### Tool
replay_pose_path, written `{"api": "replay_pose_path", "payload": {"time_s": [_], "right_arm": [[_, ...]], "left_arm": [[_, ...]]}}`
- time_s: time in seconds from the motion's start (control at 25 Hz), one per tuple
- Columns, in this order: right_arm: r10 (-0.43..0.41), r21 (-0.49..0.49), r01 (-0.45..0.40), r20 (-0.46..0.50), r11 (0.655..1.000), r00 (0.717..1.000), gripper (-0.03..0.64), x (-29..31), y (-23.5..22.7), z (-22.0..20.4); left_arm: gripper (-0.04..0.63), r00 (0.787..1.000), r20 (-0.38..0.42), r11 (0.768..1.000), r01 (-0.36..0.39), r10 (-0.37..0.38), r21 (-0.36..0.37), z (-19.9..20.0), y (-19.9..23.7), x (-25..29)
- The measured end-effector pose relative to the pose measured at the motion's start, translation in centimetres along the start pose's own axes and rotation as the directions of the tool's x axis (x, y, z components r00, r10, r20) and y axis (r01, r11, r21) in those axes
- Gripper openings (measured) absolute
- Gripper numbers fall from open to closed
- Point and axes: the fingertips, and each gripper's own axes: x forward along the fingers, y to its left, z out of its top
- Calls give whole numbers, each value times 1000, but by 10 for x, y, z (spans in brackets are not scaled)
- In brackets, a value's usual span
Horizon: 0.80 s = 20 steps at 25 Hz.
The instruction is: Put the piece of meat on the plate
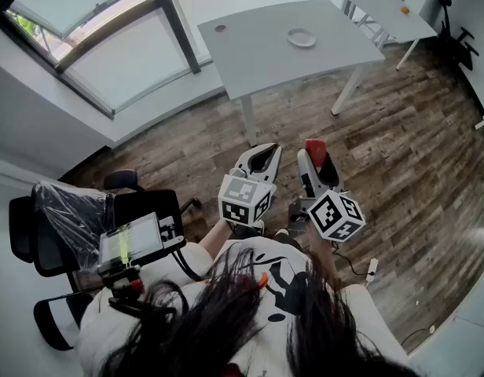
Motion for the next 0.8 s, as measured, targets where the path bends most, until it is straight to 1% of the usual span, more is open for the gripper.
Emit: {"api": "replay_pose_path", "payload": {"time_s": [0.4, 0.8], "right_arm": [[-8, 21, 8, 9, 1000, 1000, 307, 0, -7, 3], [-6, 16, 6, -1, 1000, 1000, 307, 2, -6, 6]], "left_arm": [[6, 1000, -2, 1000, 2, -2, 2, 0, -2, 2], [6, 1000, -6, 1000, -6, 6, -6, 2, -1, 4]]}}
